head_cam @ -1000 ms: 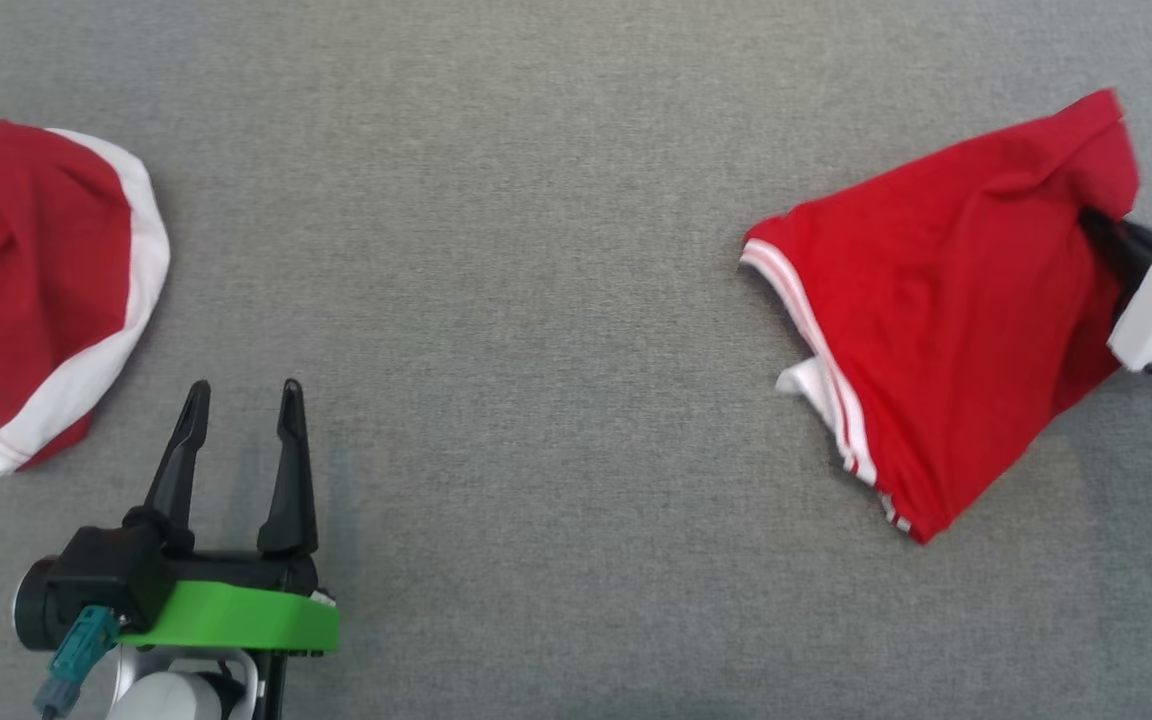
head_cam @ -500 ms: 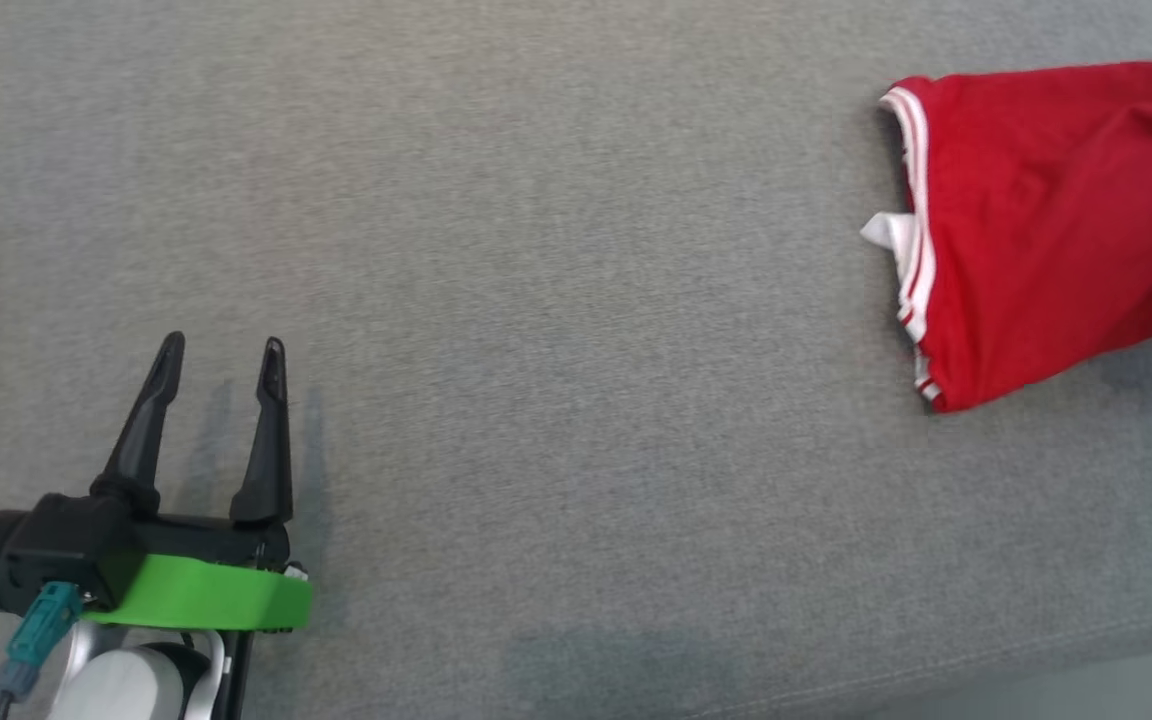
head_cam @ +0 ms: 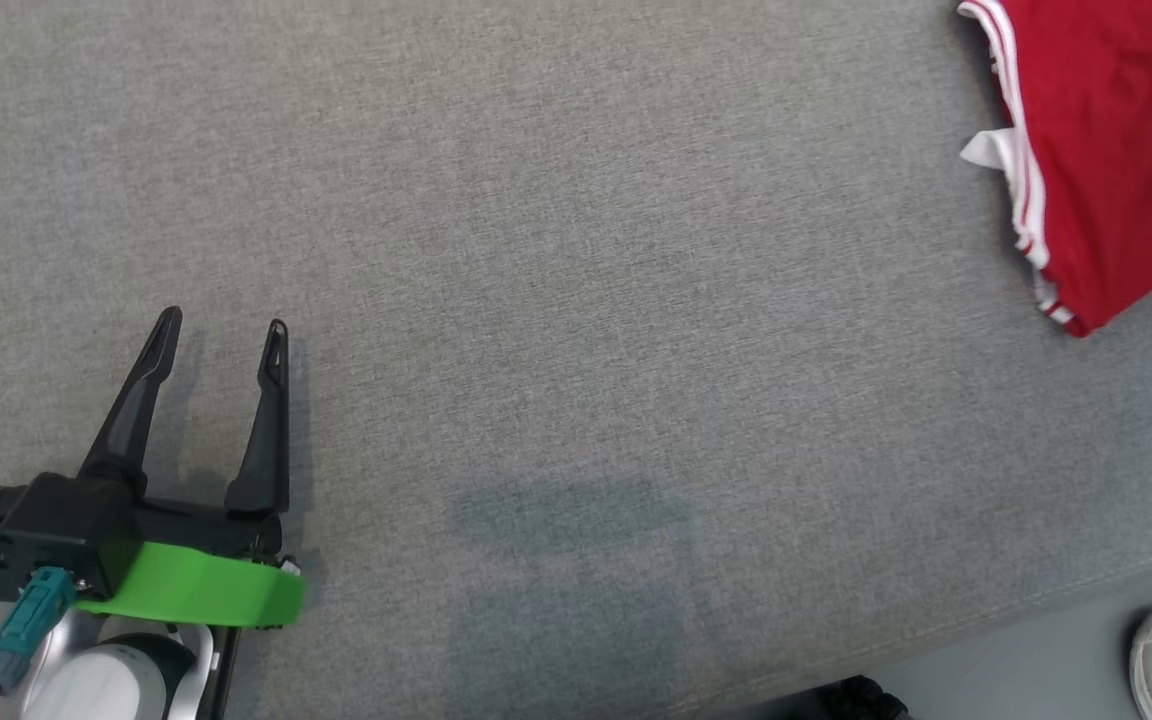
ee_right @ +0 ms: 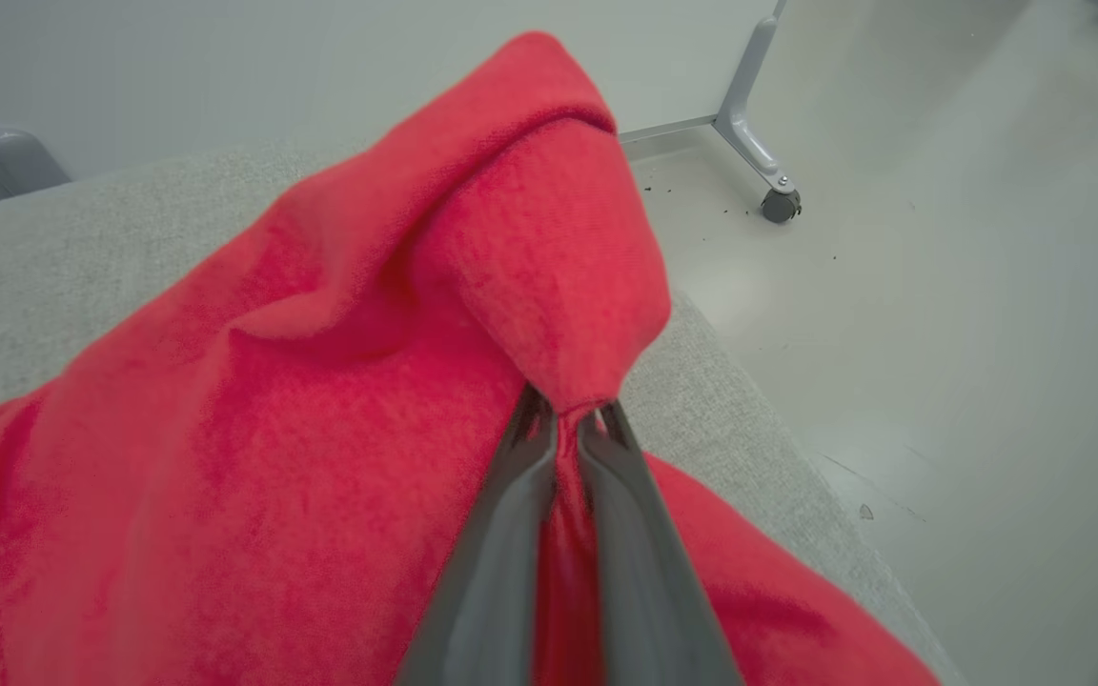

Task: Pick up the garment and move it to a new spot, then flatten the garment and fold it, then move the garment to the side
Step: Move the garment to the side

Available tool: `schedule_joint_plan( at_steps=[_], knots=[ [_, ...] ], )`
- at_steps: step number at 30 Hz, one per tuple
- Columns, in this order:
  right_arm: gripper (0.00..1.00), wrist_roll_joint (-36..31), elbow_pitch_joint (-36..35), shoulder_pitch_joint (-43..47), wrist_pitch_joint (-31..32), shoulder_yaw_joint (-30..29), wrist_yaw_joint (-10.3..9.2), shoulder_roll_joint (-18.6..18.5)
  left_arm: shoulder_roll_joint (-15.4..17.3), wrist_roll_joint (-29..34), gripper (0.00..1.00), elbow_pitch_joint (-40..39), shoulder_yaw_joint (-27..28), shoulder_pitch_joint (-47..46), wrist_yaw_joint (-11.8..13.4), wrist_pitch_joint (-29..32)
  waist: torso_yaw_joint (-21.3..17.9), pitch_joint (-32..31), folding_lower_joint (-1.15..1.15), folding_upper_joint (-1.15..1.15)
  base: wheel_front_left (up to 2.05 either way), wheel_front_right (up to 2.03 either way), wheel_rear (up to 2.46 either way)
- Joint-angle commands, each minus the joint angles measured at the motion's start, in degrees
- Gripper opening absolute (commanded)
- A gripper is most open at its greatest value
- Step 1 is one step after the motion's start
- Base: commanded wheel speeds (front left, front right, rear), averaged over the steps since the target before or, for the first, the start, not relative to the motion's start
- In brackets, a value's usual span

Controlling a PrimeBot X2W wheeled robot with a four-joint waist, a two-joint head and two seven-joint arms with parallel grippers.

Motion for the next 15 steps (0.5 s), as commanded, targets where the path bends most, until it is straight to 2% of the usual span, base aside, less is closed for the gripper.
schedule_joint_plan(
  at_steps=[1, 6, 7, 8, 9, 12, 15],
  knots=[
    [0.0, -1.31, 0.93, -1.45, -1.2, -0.74, -0.01, -0.01, 0.52, 0.44, 1.0, -0.53, 0.21, -0.66, 0.32, 0.12, 0.99, 0.98, 0.0, 0.0, 0.0, 0.0, 0.0],
    [0.0, -9.98, 6.47, -5.84, -4.45, -5.76, -0.02, -1.4, 1.04, 0.62, 1.0, -1.76, 0.58, 0.5, 1.15, 0.71, 2.79, 1.42, 0.0, 0.0, 0.0, 0.0, 0.0],
    [0.16, -11.96, 7.44, -6.39, -4.73, -7.49, -0.02, -1.82, 1.1, 0.57, 1.0, -2.01, 0.69, 0.74, 1.32, 0.62, 3.05, 1.41, 0.0, 0.0, 0.0, 0.0, 0.0],
    [0.5, -14.2, 8.43, -6.83, -4.46, -9.17, -0.02, -2.03, 1.11, 0.47, 1.0, -2.16, 0.78, 0.97, 1.44, 0.51, 3.28, 1.33, 0.0, 0.0, 0.0, 0.0, 0.0],
    [1.0, -16.13, 9.14, -6.92, -4.18, -10.51, -0.02, -2.04, 0.96, 0.27, 1.0, -2.19, 0.78, 1.08, 1.54, 0.39, 3.53, 1.09, 0.0, 0.0, 0.0, 0.0, 0.0],
    [1.0, -21.98, 10.02, -5.82, -3.91, -15.03, -0.02, -2.13, 0.48, -0.22, 1.0, -1.72, 0.83, 1.46, 1.67, -0.14, 3.88, -0.13, 0.0, 0.0, 0.0, 0.0, 0.0],
    [1.0, -27.68, 8.02, -4.18, -6.25, -17.7, -0.02, -2.04, -0.43, -0.82, 1.0, -0.46, 0.31, 1.74, 1.26, -1.11, 4.24, -2.38, 0.0, 0.0, 0.0, 0.0, 0.0]
  ],
)
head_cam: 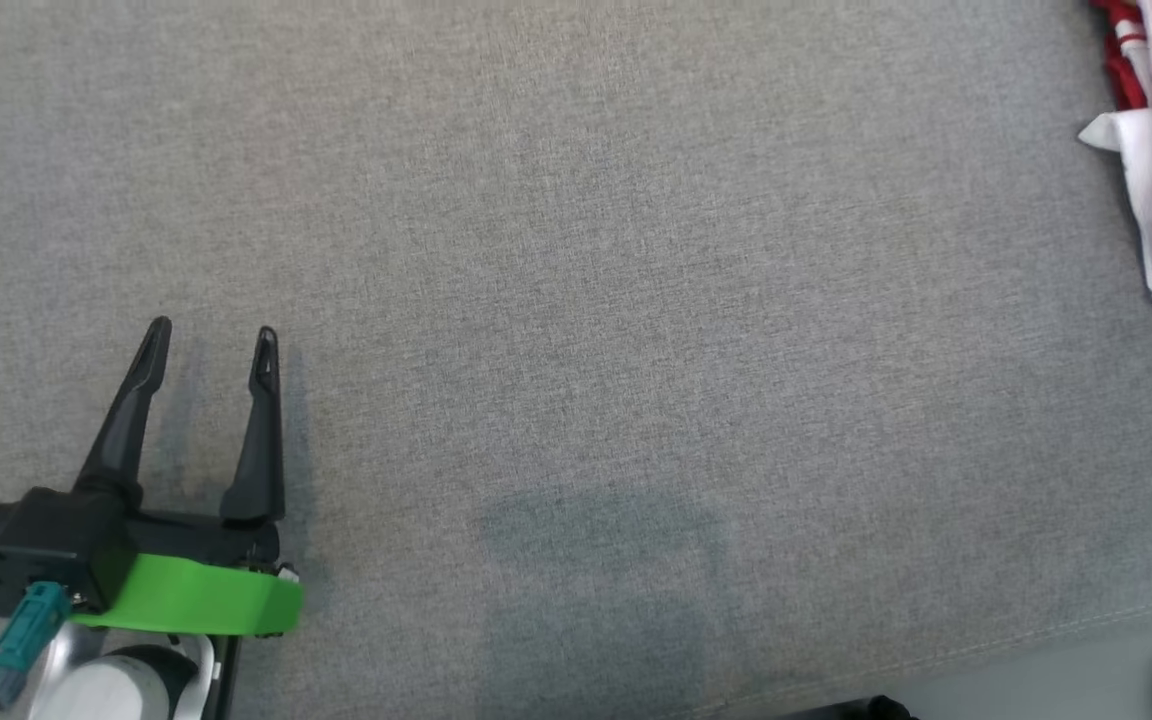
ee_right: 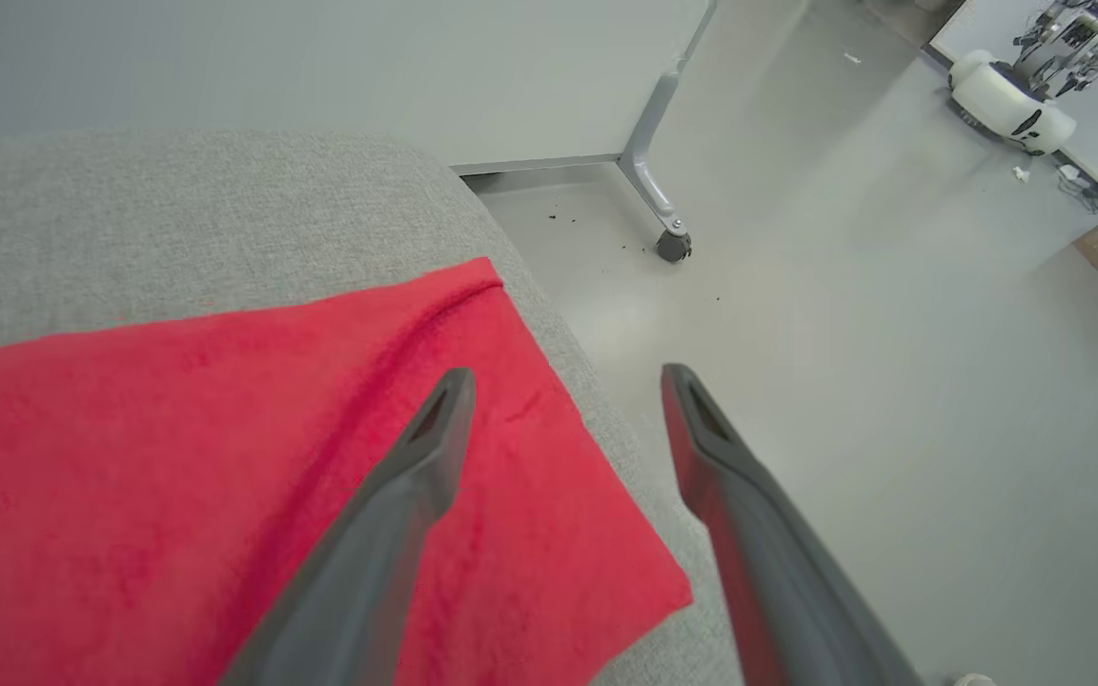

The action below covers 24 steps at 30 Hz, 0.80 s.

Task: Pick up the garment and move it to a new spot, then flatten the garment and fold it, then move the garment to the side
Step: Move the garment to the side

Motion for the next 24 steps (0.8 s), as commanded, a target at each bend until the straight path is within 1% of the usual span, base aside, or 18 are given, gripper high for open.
schedule_joint_plan(
  at_steps=[1, 3, 5, 9, 10, 13, 15, 16, 19, 21, 24],
  knots=[
    [1.0, -1.22, -1.09, 0.84, -1.44, -0.81, -0.02, 0.26, -0.7, -0.52, 1.0, 0.68, -0.3, 0.36, -0.32, -0.72, 0.52, -2.81, -0.01, 0.0, 0.0, 0.0, 0.0],
    [1.0, -2.0, -2.18, 1.57, -4.23, -1.32, -0.01, 1.76, -1.49, -1.03, 1.0, 1.98, -0.66, 0.27, -0.61, -1.61, 0.98, -5.04, -0.01, 0.0, 0.0, 0.0, 0.0],
    [1.0, -2.29, -3.17, 2.88, -7.19, -0.08, -0.02, 2.12, -2.3, -1.39, 1.0, 3.45, -1.13, 0.45, -0.92, -2.43, 1.47, -7.57, -0.01, 0.0, 0.0, 0.0, 0.0],
    [1.0, 2.34, -5.26, 6.27, -11.43, 3.12, -0.02, 3.31, -4.2, -2.31, 1.0, 7.47, -1.92, 0.87, -1.73, -4.58, 3.34, -13.75, -0.01, 0.0, 0.0, 0.0, 0.0],
    [1.0, 2.34, -5.26, 6.27, -11.43, 3.12, -0.02, 3.31, -4.2, -2.31, 1.0, 7.47, -1.92, 0.87, -1.73, -4.58, 3.34, -13.75, -0.01, 0.0, 0.0, 0.0, 0.0],
    [1.0, 6.97, -9.13, 11.57, -12.94, 7.05, -0.02, 4.17, -5.34, -2.73, 1.0, 10.8, -2.02, 1.42, -2.09, -5.85, 4.83, -17.8, -0.01, 0.0, 0.0, 0.0, 0.0],
    [1.0, 11.51, -13.13, 17.23, -13.32, 9.37, -0.02, 5.05, -5.99, -2.98, 1.0, 12.84, -2.21, 1.69, -2.85, -6.67, 6.1, -19.93, -0.01, 0.0, 0.0, 0.0, 0.0],
    [1.0, 14.49, -15.47, 20.19, -13.53, 9.6, -0.02, 5.84, -5.99, -3.06, 1.0, 13.97, -2.07, 2.1, -2.96, -6.89, 6.63, -20.85, -0.01, 0.0, 0.0, 0.0, 0.0],
    [1.0, 20.08, -23.69, 31.76, -13.83, 11.5, -0.02, 8.06, -7.05, -3.8, 1.0, 17.03, -1.36, 3.24, -3.41, -7.66, 8.17, -23.12, -0.01, 0.0, 0.0, 0.0, 0.0],
    [1.0, 22.12, -29.32, 39.1, -13.85, 12.13, -0.01, 10.26, -7.66, -4.35, 1.0, 18.52, -0.52, 3.62, -3.81, -8.06, 9.07, -24.07, -0.01, 0.0, 0.0, 0.0, 0.0],
    [1.0, 22.99, -36.52, 48.36, -13.92, 12.96, -0.02, 13.95, -7.97, -4.83, 1.0, 21.16, 0.76, 4.55, -4.87, -8.3, 10.5, -25.58, -0.01, 0.0, 0.0, 0.0, 0.0]
  ],
)
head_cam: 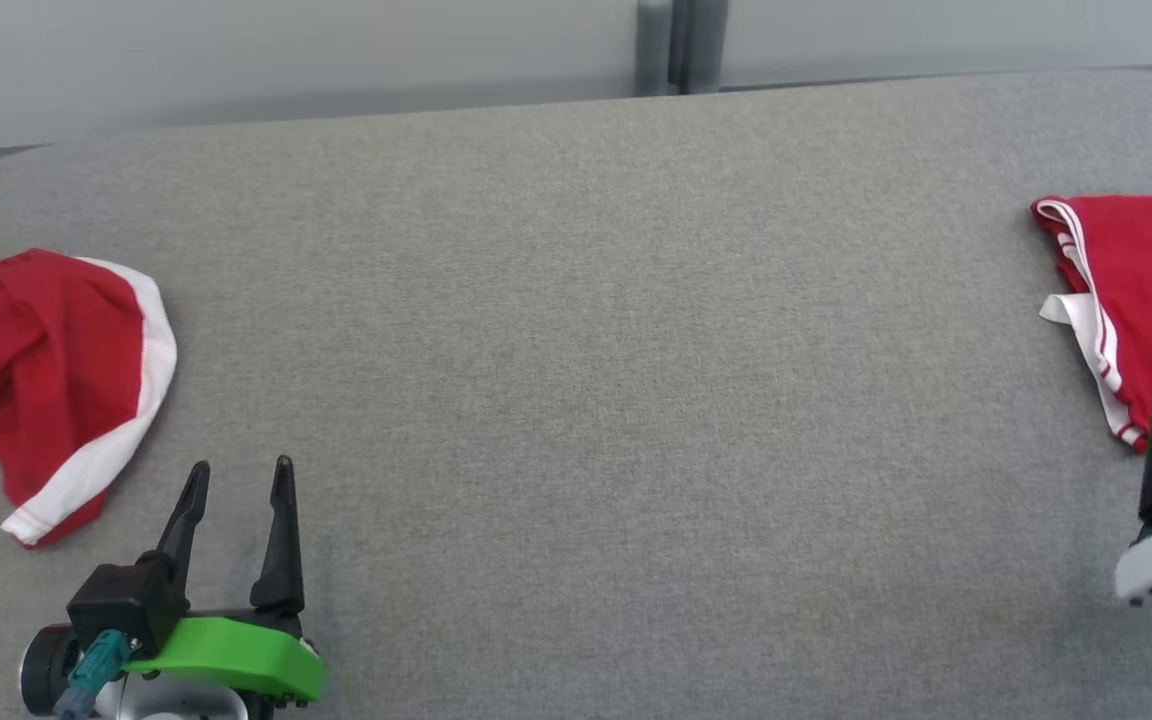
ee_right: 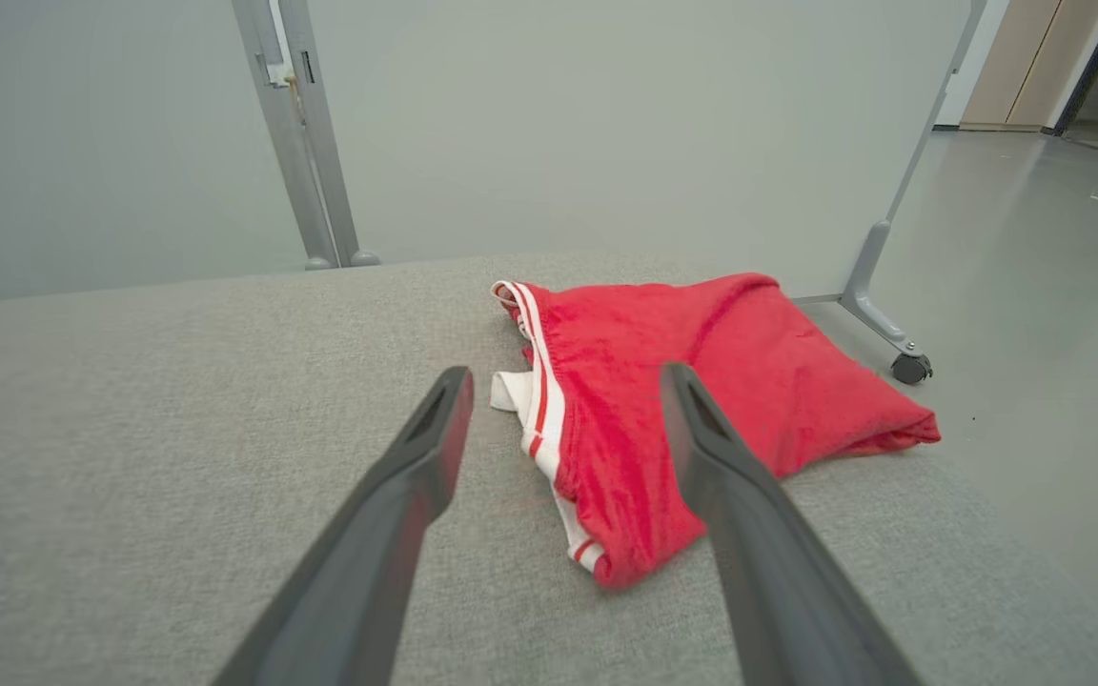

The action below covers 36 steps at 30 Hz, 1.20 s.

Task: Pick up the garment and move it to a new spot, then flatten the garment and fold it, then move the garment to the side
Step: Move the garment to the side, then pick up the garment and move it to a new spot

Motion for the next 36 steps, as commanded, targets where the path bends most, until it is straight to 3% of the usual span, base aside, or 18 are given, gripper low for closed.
schedule_joint_plan(
  at_steps=[1, 11, 25, 32, 36],
  knots=[
    [1.0, 0.06, -2.7, 2.98, -0.24, 0.13, -0.02, 1.23, 0.01, -0.42, 1.0, 1.27, 0.75, 1.25, -0.66, -0.41, 4.55, -4.55, 0.0, 0.0, 0.0, 0.0, 0.0],
    [1.0, -5.51, -11.07, 15.41, -0.45, 3.37, -0.02, 8.2, -1.9, 1.43, 1.0, 8.45, 4.73, 2.09, -5.97, -0.46, 10.16, -8.75, 0.0, 0.0, 0.0, 0.0, 0.0],
    [1.0, -9.21, -13.27, 17.1, -0.51, 4.16, -0.02, 10.31, -5.24, 6.06, 1.0, 10.66, 9.66, 0.7, -10.85, -0.47, 12.69, -8.07, 0.0, 0.0, 0.0, 0.0, 0.0],
    [1.0, -9.63, -12.75, 16.2, -0.51, 6.03, -0.02, 10.55, -6.46, 7.26, 1.0, 9.74, 12.27, 1.15, -11.6, -0.47, 14.28, -7.72, 0.0, 0.0, 0.0, 0.0, 0.0],
    [1.0, -9.89, -11.99, 14.04, -0.52, 9.86, -0.03, 10.4, -7.36, 7.61, 1.0, 8.52, 14.29, 2.68, -11.78, -0.43, 17.45, -7.06, 0.0, 0.0, 0.0, 0.0, 0.0]
  ],
)
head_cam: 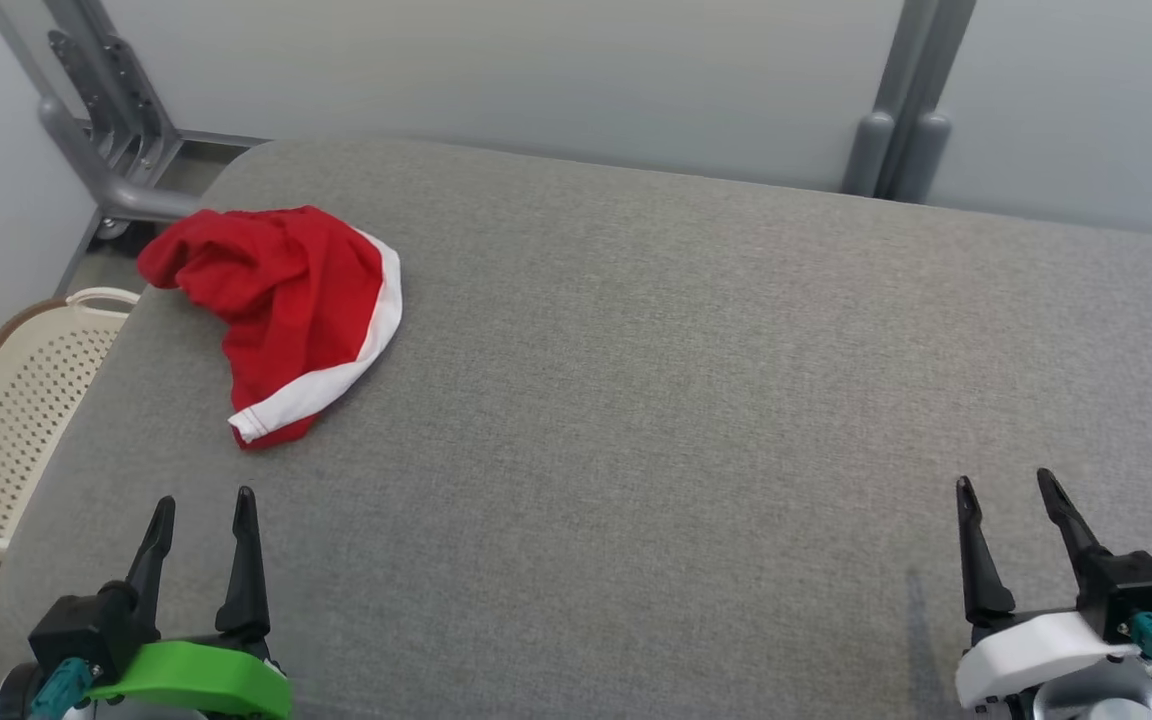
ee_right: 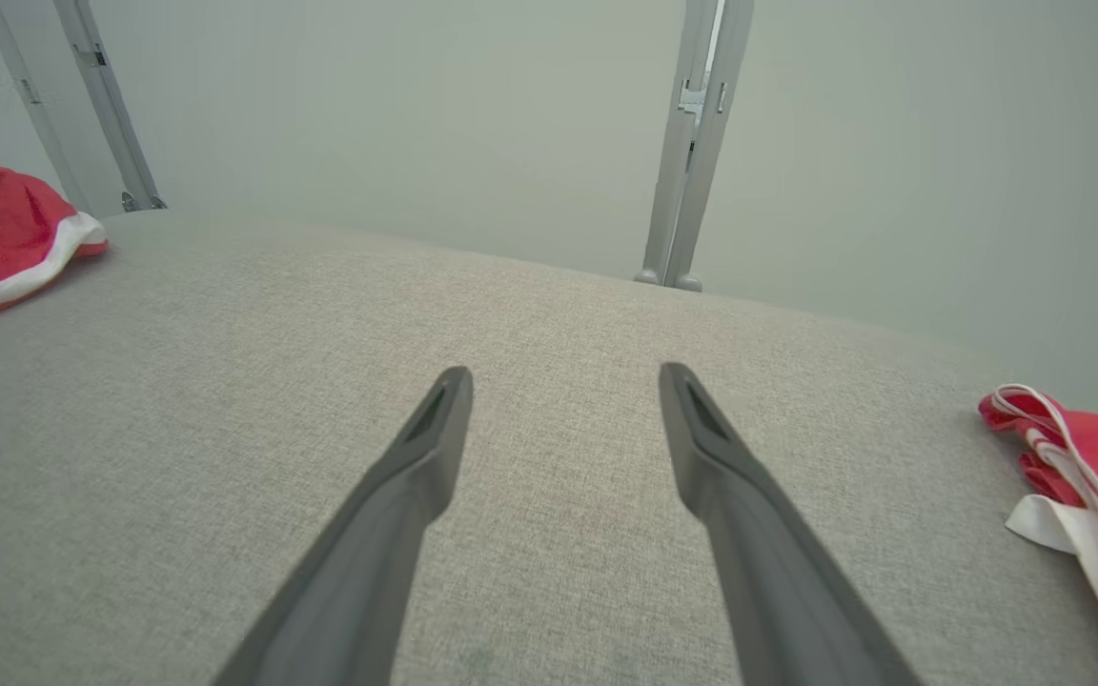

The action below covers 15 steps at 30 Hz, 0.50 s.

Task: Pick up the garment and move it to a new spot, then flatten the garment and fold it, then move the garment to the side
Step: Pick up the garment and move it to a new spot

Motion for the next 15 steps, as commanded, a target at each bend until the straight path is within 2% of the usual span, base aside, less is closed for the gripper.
schedule_joint_plan(
  at_steps=[1, 5, 6, 8, 11, 15],
  knots=[
    [1.0, 0.18, 0.18, -0.92, -0.23, 0.4, -0.02, -0.3, -0.39, 0.25, 1.0, -0.18, 0.41, 0.9, -0.38, -0.16, 3.27, 0.67, 0.0, 0.0, 0.0, 0.0, 0.0],
    [1.0, 0.55, 0.66, -2.78, -0.24, 3.52, -0.02, -0.52, -1.5, 0.81, 1.0, -0.66, 1.77, 1.91, -0.55, -0.17, 9.05, 1.19, 0.0, 0.0, 0.0, 0.0, 0.0],
    [1.0, 0.79, 0.96, -3.55, -0.24, 4.78, -0.02, -0.74, -2.07, 0.92, 1.0, -0.65, 2.44, 2.11, -0.79, -0.16, 11.58, 1.56, 0.0, 0.0, 0.0, 0.0, 0.0],
    [1.0, 0.91, 1.15, -4.22, -0.24, 5.66, -0.02, -1.07, -2.44, 1.24, 1.0, -0.38, 2.74, 2.0, -1.11, -0.16, 13.55, 1.9, 0.0, 0.0, 0.0, 0.0, 0.0],
    [1.0, 1.25, 1.01, -5.42, -0.24, 6.96, -0.02, -1.48, -3.08, 1.5, 1.0, -0.23, 3.43, 0.43, -1.55, -0.17, 14.88, 2.77, 0.0, 0.0, 0.0, 0.0, 0.0],
    [1.0, 1.31, -0.1, -7.01, -0.24, 8.14, -0.02, -2.71, -4.57, 1.55, 1.0, 0.73, 3.94, -4.41, -1.75, -0.17, 14.62, 5.33, 0.0, 0.0, 0.0, 0.0, 0.0]
  ],
)
